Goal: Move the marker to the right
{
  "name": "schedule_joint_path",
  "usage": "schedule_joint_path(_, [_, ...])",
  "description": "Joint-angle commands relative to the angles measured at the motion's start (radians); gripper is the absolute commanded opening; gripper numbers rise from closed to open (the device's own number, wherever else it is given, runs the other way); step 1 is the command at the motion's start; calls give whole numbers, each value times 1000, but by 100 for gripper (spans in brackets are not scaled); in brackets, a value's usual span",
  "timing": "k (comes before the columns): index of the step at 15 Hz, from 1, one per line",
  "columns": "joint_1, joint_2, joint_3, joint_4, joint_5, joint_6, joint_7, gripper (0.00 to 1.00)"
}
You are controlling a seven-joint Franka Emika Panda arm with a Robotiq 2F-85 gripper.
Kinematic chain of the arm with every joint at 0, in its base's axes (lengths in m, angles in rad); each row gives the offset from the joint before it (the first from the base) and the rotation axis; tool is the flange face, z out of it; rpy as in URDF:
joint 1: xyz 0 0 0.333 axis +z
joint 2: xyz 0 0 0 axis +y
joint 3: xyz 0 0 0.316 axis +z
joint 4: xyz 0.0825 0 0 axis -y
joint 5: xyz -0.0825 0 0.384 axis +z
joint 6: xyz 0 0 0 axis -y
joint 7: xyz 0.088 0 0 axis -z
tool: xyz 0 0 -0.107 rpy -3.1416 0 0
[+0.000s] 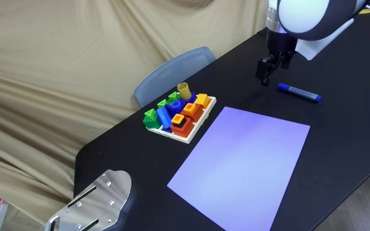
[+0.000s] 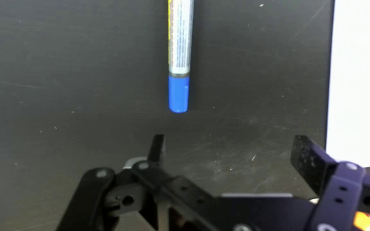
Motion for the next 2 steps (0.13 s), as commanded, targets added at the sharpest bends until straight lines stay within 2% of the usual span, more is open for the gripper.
schedule_joint_path(1, [13, -92, 17, -40, -7, -66, 20, 100])
schedule_joint_path(2, [5, -105, 37, -43, 7, -88, 14, 100])
